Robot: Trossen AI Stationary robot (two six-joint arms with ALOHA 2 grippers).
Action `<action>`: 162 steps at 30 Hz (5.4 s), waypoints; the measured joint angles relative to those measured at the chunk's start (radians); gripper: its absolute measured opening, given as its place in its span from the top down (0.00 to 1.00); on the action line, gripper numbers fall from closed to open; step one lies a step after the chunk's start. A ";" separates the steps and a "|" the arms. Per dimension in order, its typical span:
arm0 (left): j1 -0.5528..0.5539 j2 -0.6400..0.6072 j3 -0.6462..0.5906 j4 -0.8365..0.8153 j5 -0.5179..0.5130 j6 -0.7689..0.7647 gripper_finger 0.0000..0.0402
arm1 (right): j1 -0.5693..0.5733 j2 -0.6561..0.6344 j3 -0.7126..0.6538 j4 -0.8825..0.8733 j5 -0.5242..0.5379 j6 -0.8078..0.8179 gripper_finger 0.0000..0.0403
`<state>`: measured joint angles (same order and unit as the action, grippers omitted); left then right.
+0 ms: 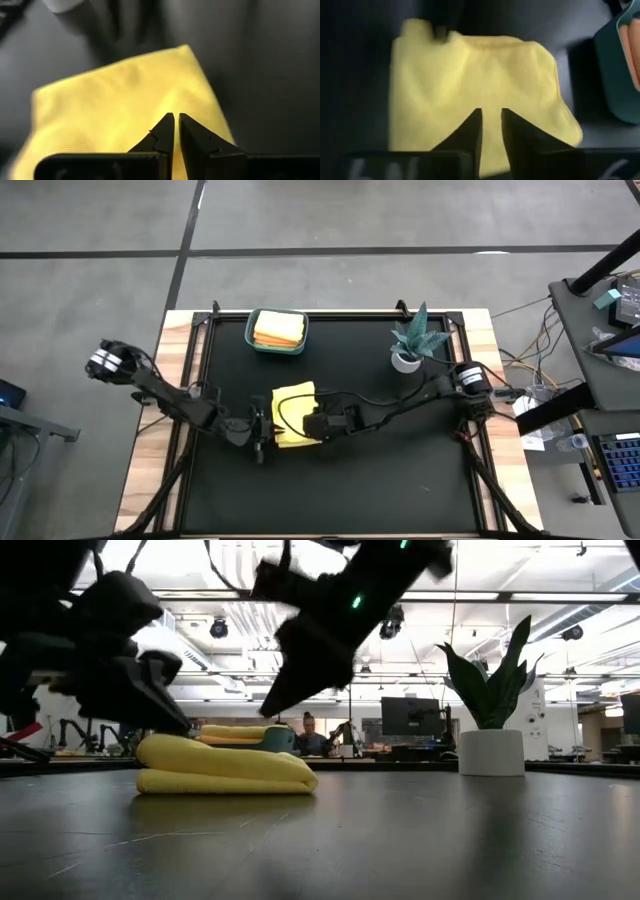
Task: Fold microfiber towels
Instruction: Fold the yellow microfiber cloth
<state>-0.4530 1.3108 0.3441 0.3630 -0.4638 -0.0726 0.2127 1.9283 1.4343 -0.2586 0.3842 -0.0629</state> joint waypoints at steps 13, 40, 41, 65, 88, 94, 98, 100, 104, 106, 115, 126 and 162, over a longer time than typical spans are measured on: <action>0.004 0.190 0.004 0.100 0.181 -0.162 0.97 | -0.175 0.184 -0.066 0.468 -0.183 0.060 0.98; 0.055 -0.178 0.002 -0.239 0.150 -0.182 0.97 | -0.100 0.020 -0.123 0.346 -0.174 -0.030 0.98; 0.074 -0.199 -0.001 -0.261 0.147 -0.181 0.97 | -0.094 0.009 -0.138 0.345 -0.175 -0.033 0.98; 0.481 -0.137 -0.012 -0.313 0.214 -0.137 0.56 | -0.075 -0.032 -0.478 0.890 -0.183 -0.142 0.98; 0.494 -0.185 0.027 -0.240 0.293 0.079 0.91 | -0.122 -0.028 -0.473 0.897 -0.183 -0.146 0.98; 0.495 -0.218 0.029 -0.265 0.291 0.090 0.99 | -0.128 -0.028 -0.473 0.894 -0.183 -0.146 0.98; 0.500 -0.253 0.050 -0.365 0.273 0.079 1.00 | -0.129 -0.028 -0.473 0.892 -0.183 -0.146 0.98; 0.500 -0.268 0.055 -0.423 0.268 0.078 1.00 | -0.129 -0.028 -0.473 0.892 -0.183 -0.147 0.98; 0.500 -0.275 0.057 -0.484 0.243 0.053 1.00 | -0.133 -0.028 -0.473 0.892 -0.183 -0.147 0.98; 0.500 -0.265 0.057 -0.511 0.236 0.053 1.00 | -0.135 -0.028 -0.473 0.892 -0.183 -0.147 0.98; 0.500 -0.163 0.057 -0.517 0.215 0.049 1.00 | -0.137 -0.028 -0.473 0.892 -0.183 -0.147 0.98; 0.500 -0.125 0.056 -0.539 0.185 0.006 0.90 | -0.142 -0.028 -0.475 0.888 -0.183 -0.145 0.98; 0.327 -0.212 0.059 -0.460 0.428 0.000 0.80 | -0.289 0.230 -0.001 0.719 -0.356 0.082 0.98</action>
<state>-0.1264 1.0987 0.4031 -0.0972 -0.0357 -0.0729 -0.0764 2.1583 1.4329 0.4601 0.0283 0.0196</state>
